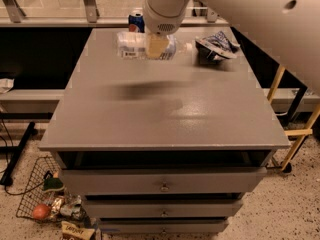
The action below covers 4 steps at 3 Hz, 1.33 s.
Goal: Move blue plastic bottle near pepsi can
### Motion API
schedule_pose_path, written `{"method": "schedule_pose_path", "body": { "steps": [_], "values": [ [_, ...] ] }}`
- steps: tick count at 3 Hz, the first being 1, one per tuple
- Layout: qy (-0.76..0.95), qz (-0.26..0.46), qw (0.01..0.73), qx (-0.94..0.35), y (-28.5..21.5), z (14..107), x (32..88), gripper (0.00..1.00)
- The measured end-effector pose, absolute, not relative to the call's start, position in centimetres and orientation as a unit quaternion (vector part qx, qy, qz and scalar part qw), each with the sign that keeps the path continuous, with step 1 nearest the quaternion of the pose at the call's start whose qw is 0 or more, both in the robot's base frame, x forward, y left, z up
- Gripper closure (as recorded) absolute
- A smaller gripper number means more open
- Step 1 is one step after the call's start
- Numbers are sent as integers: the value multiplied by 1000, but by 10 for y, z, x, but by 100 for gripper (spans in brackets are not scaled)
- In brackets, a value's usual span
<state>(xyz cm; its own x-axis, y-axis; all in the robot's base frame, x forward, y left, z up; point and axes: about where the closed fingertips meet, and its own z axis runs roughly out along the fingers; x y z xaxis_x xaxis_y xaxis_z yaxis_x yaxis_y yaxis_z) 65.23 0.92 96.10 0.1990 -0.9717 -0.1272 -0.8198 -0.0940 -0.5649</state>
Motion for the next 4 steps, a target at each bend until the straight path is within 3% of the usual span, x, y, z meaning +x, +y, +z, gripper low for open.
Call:
{"method": "schedule_pose_path", "body": {
  "steps": [2, 4],
  "values": [
    [593, -200, 296, -722, 51, 958, 712, 100],
    [624, -180, 285, -705, 44, 932, 765, 100]
  ]
}}
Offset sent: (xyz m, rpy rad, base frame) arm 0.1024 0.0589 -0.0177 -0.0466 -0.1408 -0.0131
